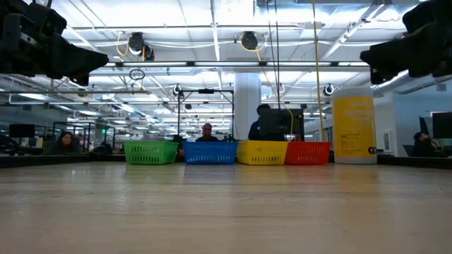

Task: Pick & Place Travel size toiletries
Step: Return to Home Position

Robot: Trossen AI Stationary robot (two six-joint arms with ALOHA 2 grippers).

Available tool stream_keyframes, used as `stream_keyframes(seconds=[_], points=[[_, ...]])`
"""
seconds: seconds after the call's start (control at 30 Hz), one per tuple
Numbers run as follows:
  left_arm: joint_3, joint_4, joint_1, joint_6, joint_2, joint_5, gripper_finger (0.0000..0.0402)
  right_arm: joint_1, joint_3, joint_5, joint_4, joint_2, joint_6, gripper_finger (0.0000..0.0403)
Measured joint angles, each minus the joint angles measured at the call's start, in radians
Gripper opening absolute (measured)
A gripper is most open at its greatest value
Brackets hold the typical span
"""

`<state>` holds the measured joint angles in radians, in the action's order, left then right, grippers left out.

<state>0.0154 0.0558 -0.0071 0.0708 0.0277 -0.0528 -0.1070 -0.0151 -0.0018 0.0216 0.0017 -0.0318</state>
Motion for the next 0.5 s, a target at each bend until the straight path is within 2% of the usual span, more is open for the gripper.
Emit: stream_keyframes(seconds=[0.27, 0.5], points=[[0.0, 0.0, 0.0, 0.0, 0.0, 0.0, 0.0026, 0.02, 0.0, -0.002, 0.0, 0.0, -0.015, 0.01], [0.0, 0.0, 0.0, 0.0, 0.0, 0.0, 0.0026, 0.094, 0.001, -0.001, -0.002, 0.0, -0.06, 0.01]])
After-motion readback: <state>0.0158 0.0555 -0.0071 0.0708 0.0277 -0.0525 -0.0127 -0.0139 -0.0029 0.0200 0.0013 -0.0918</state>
